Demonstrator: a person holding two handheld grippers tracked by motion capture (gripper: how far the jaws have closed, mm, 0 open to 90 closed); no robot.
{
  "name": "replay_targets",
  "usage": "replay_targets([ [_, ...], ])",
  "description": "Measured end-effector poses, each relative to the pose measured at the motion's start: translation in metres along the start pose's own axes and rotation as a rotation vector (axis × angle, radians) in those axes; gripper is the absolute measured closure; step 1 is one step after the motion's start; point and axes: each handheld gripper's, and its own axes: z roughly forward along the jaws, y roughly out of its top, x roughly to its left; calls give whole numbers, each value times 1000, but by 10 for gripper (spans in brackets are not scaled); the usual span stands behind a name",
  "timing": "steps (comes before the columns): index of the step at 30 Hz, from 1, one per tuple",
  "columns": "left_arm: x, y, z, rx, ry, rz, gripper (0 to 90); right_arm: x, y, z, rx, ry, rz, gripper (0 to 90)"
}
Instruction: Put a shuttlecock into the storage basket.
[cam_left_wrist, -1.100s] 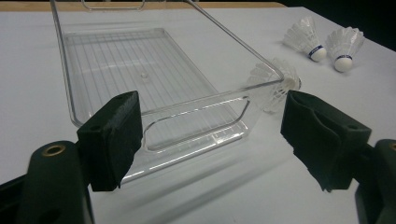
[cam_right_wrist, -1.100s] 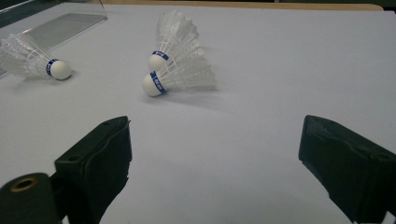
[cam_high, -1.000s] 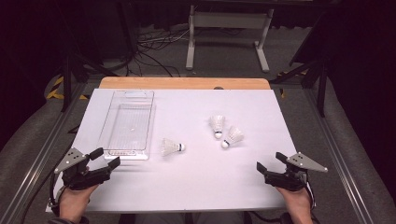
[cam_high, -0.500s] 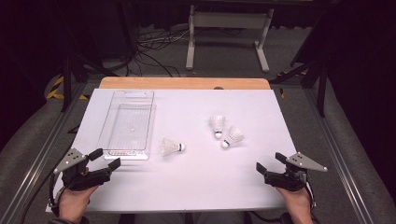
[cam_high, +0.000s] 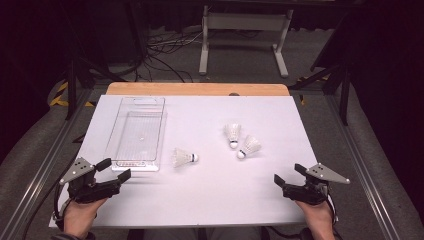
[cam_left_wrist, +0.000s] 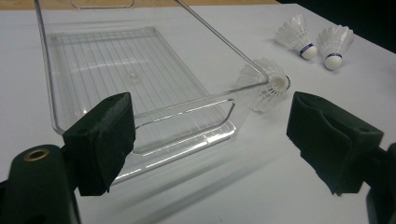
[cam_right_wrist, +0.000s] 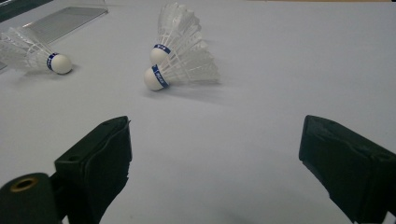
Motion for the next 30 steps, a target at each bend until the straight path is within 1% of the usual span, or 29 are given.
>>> replay_targets([
  [6,-3,3,0,-7,-8,11,173,0,0,1,0,-2,0,100],
  [11,-5,6,0,-22,-10,1,178,0,0,0,0,-2,0,100],
  [13,-5,7,0,-25,-12,7,178,0,0,0,1,-3,1,100],
  [16,-7,8,0,-27,-13,10,178,0,0,0,1,-1,2,100],
  [25,-9,13,3,-27,-29,1,181,1,0,1,4,-1,-7,100],
  [30,-13,16,7,-22,-40,17,186,1,0,0,4,-2,-6,100],
])
